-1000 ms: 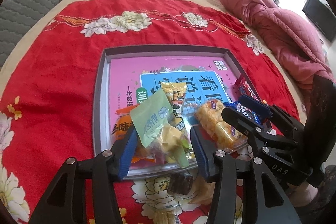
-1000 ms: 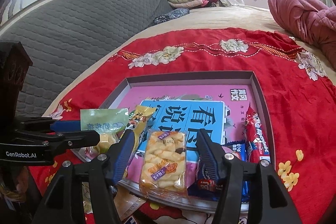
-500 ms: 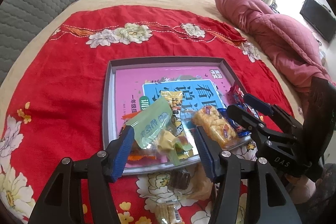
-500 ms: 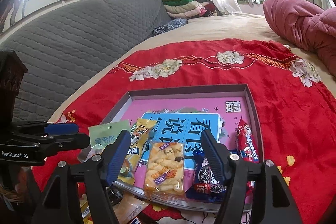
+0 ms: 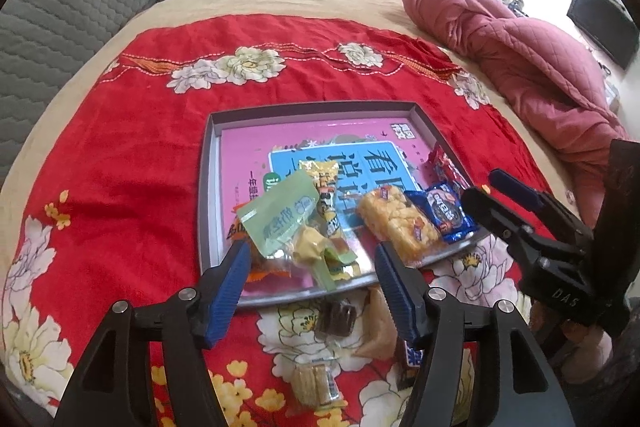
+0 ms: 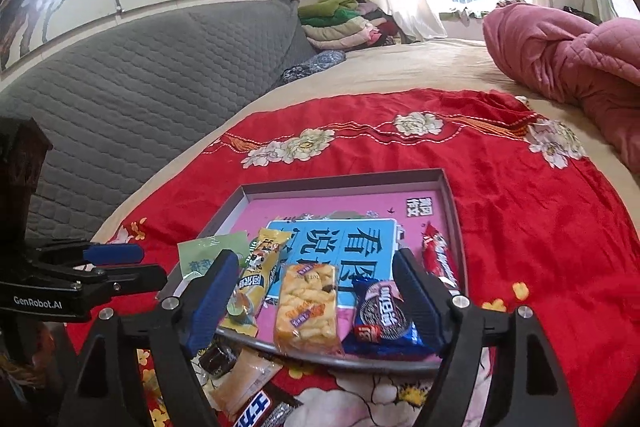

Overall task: Organize snacks
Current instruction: 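Move both grippers back toward the chocolate bar and snacks beside the tray, then grasp the chocolate bar with the right gripper while the left grasps the clear wafer packet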

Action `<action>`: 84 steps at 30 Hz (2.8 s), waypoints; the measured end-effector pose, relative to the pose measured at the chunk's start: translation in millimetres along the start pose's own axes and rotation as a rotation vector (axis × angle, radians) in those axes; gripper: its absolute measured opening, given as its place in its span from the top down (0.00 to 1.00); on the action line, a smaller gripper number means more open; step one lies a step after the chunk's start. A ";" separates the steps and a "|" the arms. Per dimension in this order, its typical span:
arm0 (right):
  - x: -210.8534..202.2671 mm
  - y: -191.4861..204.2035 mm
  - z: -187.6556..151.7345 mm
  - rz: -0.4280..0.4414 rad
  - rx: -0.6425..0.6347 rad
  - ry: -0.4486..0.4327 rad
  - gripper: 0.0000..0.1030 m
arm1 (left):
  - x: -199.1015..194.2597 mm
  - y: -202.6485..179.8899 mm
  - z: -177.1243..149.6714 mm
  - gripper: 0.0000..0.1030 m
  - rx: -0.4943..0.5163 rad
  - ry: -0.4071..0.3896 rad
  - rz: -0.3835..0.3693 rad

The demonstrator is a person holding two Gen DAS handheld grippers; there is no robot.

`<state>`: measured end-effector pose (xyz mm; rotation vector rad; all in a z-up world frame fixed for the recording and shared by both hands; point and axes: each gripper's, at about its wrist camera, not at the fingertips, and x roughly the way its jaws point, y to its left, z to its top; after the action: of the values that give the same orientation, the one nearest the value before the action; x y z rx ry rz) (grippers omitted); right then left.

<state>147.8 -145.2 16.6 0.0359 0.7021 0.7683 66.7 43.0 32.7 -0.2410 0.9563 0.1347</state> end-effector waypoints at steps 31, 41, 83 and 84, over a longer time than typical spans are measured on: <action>-35.5 13.3 -37.3 -0.037 0.036 0.080 0.21 | -14.1 10.0 -31.1 0.35 -0.009 0.049 -0.015; -31.6 22.3 -52.1 -0.028 0.034 0.152 0.21 | -8.9 17.8 -42.6 0.35 -0.026 0.089 -0.014; 24.0 48.7 -99.7 -0.149 -0.114 0.421 0.24 | 43.7 10.5 -87.2 0.35 -0.042 0.313 -0.057; 22.7 45.5 -98.8 -0.157 -0.106 0.420 0.28 | 44.6 10.7 -87.7 0.35 -0.043 0.314 -0.057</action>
<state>72.1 -118.7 -60.3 -0.2808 1.0475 0.6664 20.4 30.6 -53.9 -0.3358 1.2584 0.0656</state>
